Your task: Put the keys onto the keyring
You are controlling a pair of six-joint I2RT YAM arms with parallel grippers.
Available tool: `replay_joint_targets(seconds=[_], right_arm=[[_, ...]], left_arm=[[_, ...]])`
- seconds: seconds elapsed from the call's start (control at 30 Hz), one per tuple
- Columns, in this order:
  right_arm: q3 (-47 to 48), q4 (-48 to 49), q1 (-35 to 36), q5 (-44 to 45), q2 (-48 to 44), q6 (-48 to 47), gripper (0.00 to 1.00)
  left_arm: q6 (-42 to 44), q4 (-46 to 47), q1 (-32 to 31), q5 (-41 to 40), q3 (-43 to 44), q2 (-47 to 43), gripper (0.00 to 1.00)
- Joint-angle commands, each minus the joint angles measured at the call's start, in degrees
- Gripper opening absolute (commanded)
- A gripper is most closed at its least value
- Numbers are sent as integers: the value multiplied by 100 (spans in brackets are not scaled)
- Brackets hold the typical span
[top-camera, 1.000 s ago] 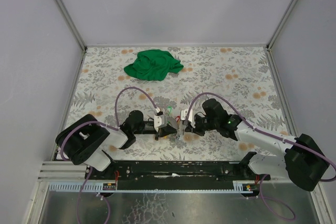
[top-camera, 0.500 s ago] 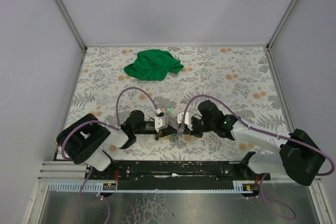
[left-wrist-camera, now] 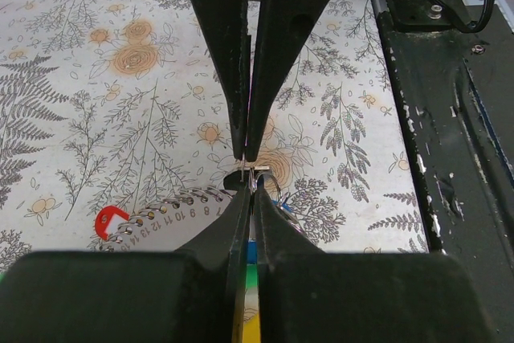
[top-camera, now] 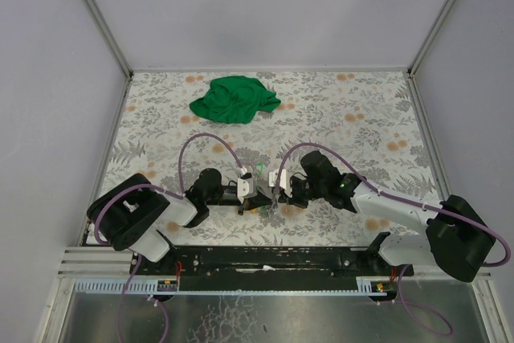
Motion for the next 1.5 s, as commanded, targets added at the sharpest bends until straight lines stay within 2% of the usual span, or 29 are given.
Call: replay_joint_targets(seconds=[0.0, 0.3, 0.8, 1.47], right_arm=[[246, 24, 69, -51, -40, -119, 0], [307, -334, 76, 292, -57, -92, 0], [381, -261, 98, -84, 69, -162, 0], [446, -280, 140, -92, 138, -161, 0]], left_arm=[[172, 206, -33, 56, 151, 45, 0], [398, -253, -36, -152, 210, -88, 0], [315, -46, -33, -2, 176, -53, 0], [263, -21, -32, 71, 189, -43, 0]])
